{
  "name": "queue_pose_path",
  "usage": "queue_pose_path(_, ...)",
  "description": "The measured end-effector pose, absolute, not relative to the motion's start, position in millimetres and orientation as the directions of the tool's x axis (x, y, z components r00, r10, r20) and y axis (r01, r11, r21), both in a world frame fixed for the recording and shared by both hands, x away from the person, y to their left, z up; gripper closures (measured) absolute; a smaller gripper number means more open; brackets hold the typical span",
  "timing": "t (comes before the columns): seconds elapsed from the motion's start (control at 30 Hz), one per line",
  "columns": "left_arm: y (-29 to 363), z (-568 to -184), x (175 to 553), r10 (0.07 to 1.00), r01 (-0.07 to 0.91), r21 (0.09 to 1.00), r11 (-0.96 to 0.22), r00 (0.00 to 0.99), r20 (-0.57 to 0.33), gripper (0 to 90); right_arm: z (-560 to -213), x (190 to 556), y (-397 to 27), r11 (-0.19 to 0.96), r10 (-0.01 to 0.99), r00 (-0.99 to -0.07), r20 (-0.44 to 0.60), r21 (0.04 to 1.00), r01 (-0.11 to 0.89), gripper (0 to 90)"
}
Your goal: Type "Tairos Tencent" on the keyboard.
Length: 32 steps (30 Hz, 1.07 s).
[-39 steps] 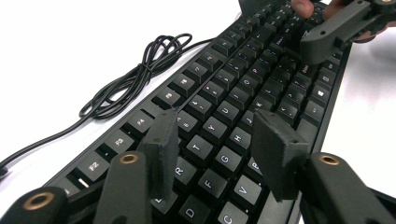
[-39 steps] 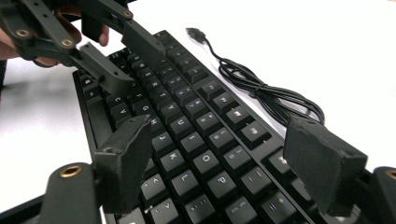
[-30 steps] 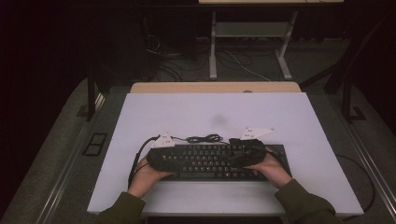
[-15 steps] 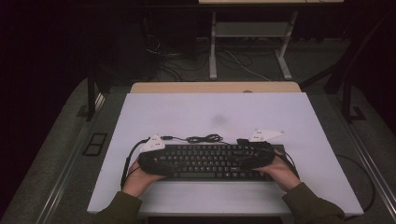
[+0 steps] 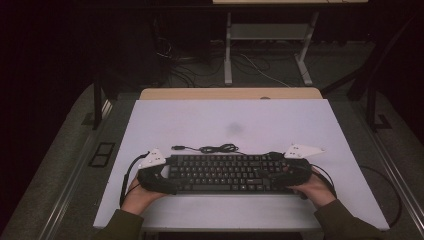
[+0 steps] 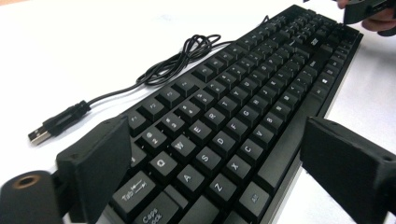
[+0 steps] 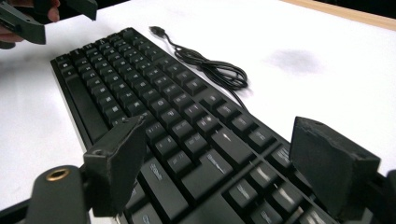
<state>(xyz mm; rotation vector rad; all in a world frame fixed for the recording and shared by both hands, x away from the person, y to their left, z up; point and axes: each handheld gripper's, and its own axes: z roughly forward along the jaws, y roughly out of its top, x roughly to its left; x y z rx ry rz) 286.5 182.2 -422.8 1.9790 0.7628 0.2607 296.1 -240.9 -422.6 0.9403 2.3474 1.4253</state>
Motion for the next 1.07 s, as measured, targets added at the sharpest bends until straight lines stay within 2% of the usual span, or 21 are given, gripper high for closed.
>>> queue_pose_path(0.23, 185.6, -423.7, 285.7, 0.624, 0.411, 0.847, -0.338, 0.771, -0.125, 0.0, -425.3, 286.9, -257.8, 0.315, 0.642, -0.760, 0.102, 0.868, 0.383, 18.0)
queue_pose_path(1.07, 185.2, -425.6, 286.2, 0.614, 0.396, 0.849, -0.351, 0.782, -0.111, 0.0, -433.8, 268.8, -300.2, 0.298, 0.685, -0.725, 0.073, 0.880, 0.370, 16.3)
